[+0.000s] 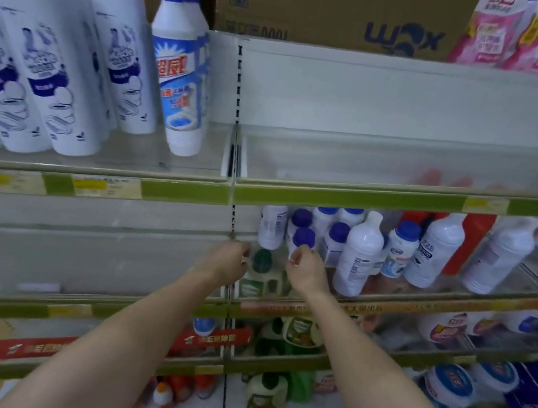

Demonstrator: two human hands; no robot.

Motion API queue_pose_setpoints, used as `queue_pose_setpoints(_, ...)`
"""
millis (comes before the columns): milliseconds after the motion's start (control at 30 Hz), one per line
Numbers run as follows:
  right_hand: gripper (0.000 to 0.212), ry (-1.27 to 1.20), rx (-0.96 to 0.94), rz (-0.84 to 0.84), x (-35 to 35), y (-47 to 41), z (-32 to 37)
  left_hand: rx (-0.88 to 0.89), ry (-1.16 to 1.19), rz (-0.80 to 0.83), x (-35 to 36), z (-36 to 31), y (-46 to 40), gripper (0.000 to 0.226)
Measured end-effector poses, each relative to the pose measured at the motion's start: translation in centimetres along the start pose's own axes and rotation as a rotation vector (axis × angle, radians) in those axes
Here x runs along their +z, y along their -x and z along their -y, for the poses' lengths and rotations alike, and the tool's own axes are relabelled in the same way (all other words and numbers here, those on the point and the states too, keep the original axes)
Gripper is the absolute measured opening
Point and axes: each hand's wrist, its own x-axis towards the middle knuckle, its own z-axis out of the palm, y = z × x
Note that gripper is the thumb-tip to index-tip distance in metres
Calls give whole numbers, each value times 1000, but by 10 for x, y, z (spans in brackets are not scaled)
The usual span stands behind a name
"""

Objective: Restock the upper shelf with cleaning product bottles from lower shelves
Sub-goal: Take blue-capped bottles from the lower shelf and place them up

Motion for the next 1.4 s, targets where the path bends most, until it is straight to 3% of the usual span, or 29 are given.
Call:
queue_pose_setpoints(100,32,13,6,-21,-6,-18,-27,-38,39,-15,7,-22,-18,11)
queue_pose_setpoints(267,88,-44,81,18,-1,-57,-67,-110,97,-27,19,-46,-37,12)
queue_pose_setpoints(333,96,-86,70,76,5,-72,-72,-123,96,-33,25,-49,-43,14)
queue_pose_setpoints(600,87,-60,-38,127,17,-99,-60,-205,98,-39,45,-45,-52,20)
queue_pose_setpoints(867,87,-337,-32,290,61,-74,-36,-340,36,-22,52,-20,-31,13)
queue_pose_setpoints(1000,87,-553,165,338,83,-61,-20,-401,35,-52,47,5,-11,22)
queue_pose_setpoints(1167,37,-828,329,443,96,-35,-9,-442,65,-70,42,39,15,22)
queue_pose_setpoints(1333,58,-1010,362,507,106,-1,13,-426,146,-91,48,65,46,20)
queue_pose_setpoints(1400,52,-1133,406,543,105,17,20,-400,161,-97,53,76,58,21)
